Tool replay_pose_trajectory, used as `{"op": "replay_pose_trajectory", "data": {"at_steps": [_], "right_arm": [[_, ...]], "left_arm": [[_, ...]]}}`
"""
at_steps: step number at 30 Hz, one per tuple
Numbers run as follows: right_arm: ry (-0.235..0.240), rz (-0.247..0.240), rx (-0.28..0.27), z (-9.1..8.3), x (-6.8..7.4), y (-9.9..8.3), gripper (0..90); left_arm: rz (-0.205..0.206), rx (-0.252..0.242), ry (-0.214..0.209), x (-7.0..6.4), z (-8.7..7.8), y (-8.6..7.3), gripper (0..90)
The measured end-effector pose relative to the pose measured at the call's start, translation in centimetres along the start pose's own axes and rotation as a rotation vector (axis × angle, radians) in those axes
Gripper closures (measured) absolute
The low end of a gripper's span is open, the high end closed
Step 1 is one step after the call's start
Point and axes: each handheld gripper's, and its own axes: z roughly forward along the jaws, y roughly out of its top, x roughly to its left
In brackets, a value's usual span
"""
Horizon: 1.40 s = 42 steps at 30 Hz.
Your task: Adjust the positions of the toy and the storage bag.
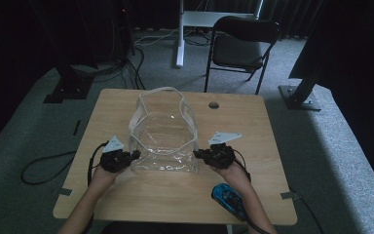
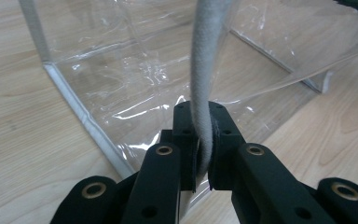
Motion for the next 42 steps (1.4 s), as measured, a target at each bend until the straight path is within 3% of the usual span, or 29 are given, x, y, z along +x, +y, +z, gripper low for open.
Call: {"op": "replay_pose_trajectory", "data": {"at_steps": [28, 42], "right_arm": [[-0.088, 0.076, -0.019, -5.8, -2.6, -3.7, 86.1], [-0.118, 0.109, -0.031, -8.0, -3.5, -5.2, 86.1]], "left_arm": [[0.039, 0.012, -0.135, -4.4, 4.7, 2.4, 86.7], [0.052, 0.015, -0.178, -6.0, 6.4, 3.3, 87.2]]}}
